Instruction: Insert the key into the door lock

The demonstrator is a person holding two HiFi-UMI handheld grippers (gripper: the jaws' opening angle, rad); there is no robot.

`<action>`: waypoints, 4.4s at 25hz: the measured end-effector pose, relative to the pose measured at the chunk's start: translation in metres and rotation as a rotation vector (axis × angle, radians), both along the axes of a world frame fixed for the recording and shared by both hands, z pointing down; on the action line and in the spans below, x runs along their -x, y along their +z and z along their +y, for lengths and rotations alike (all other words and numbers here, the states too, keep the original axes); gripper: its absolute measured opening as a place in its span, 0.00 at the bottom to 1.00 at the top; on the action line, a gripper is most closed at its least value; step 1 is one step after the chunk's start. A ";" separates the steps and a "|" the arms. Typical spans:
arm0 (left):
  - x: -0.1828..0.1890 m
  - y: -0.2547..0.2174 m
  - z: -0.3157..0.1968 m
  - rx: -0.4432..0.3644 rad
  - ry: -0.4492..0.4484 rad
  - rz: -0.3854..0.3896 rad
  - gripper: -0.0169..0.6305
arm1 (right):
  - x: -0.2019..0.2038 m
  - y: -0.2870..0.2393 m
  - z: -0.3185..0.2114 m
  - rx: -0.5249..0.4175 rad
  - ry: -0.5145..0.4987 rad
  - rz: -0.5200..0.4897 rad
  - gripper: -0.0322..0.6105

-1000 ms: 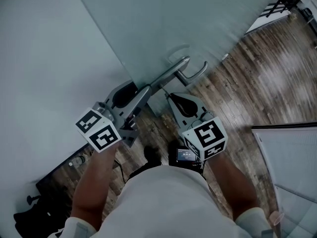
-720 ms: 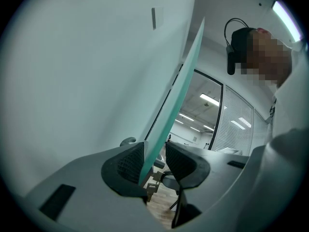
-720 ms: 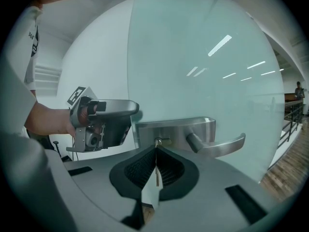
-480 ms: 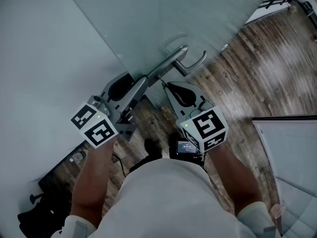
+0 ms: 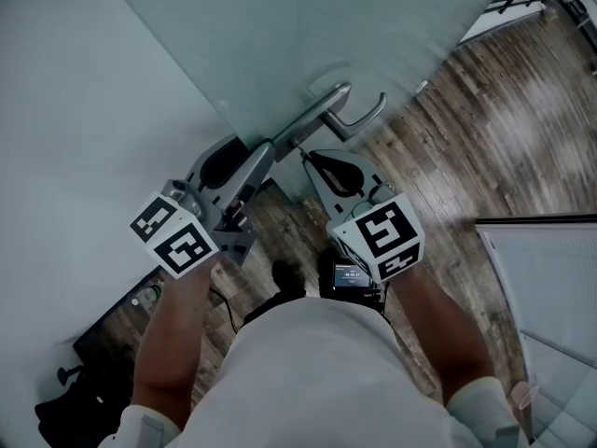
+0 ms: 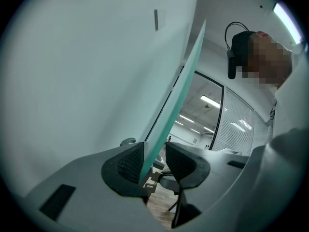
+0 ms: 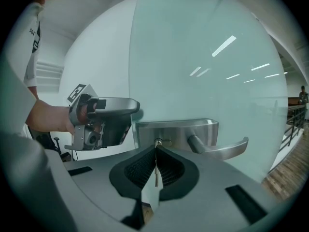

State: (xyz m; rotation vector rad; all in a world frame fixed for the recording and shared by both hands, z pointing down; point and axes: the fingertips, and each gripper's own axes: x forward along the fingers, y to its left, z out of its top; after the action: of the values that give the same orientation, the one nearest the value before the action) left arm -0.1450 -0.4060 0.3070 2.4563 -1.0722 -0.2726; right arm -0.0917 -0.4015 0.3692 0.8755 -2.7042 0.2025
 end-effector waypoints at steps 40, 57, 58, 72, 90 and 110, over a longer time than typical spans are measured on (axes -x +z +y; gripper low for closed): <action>0.008 -0.003 0.007 -0.014 -0.024 -0.018 0.26 | -0.011 -0.008 0.005 0.029 0.014 -0.023 0.10; 0.016 -0.011 0.039 -0.035 -0.064 -0.006 0.26 | -0.044 -0.033 0.019 0.002 0.093 -0.064 0.10; 0.017 -0.012 0.043 -0.036 -0.067 -0.004 0.26 | -0.046 -0.035 0.021 0.003 0.095 -0.065 0.10; 0.015 -0.024 0.081 -0.065 -0.063 -0.023 0.07 | -0.058 -0.063 0.044 0.013 0.098 -0.112 0.08; -0.012 0.007 0.135 0.039 0.021 -0.063 0.05 | -0.066 -0.067 0.077 0.040 0.070 -0.106 0.07; -0.018 0.012 0.135 0.063 0.065 -0.051 0.05 | -0.066 -0.058 0.071 0.058 0.087 -0.085 0.07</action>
State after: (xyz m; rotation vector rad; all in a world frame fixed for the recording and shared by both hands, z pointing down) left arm -0.1269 -0.2712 0.3187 2.4482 -1.0047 -0.1542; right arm -0.0257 -0.3307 0.3109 0.9898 -2.7245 0.3425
